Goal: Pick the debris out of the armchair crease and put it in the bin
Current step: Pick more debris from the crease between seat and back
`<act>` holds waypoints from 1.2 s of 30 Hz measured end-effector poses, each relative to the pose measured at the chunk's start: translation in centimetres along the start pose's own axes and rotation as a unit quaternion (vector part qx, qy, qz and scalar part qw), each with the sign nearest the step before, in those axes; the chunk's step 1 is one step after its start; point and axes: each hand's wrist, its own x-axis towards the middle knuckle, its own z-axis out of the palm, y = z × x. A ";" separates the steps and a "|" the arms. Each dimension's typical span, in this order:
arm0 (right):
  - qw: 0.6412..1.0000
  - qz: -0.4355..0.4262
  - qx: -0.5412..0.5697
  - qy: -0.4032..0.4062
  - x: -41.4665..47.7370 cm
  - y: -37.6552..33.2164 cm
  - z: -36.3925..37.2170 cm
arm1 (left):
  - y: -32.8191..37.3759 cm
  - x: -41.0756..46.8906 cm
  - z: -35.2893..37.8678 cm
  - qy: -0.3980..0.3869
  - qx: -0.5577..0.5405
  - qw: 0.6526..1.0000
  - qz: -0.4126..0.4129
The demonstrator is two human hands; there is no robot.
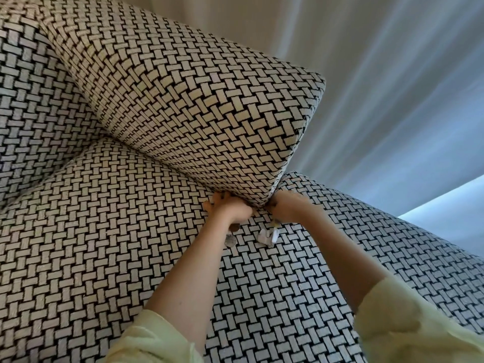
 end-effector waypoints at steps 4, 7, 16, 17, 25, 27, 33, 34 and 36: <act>0.999 -0.022 0.033 -0.010 0.1 -0.9 0.4 | 1.2 0.2 0.2 -0.007 0.012 1.000 -0.026; 1.000 -0.005 0.017 -0.016 -0.2 -2.0 0.9 | 1.5 0.6 0.3 -0.025 0.002 0.999 -0.042; 0.996 0.008 0.078 0.037 -0.1 -1.9 1.2 | 0.6 1.9 0.6 -0.037 -0.010 0.999 -0.021; 0.994 0.004 0.099 0.046 0.0 -1.7 1.2 | 0.7 1.7 0.6 -0.031 -0.013 0.999 -0.027; 0.990 0.002 0.017 0.140 -0.6 -2.5 3.0 | -1.3 -0.7 1.4 0.086 0.128 0.982 0.113; 0.981 -0.027 -0.081 0.172 -1.5 -2.4 3.3 | -2.0 -0.5 0.8 0.092 0.172 0.970 0.144; 0.969 -0.103 -0.123 0.188 -1.8 -0.7 4.0 | -5.2 0.6 -2.8 0.055 0.185 0.964 0.183; 0.970 -0.109 -0.137 0.169 -1.6 -0.7 3.9 | -5.8 1.1 -3.6 0.056 0.204 0.963 0.165; 0.970 -0.116 -0.159 0.140 -1.5 -0.8 2.9 | -6.6 1.9 -4.7 0.055 0.263 0.955 0.127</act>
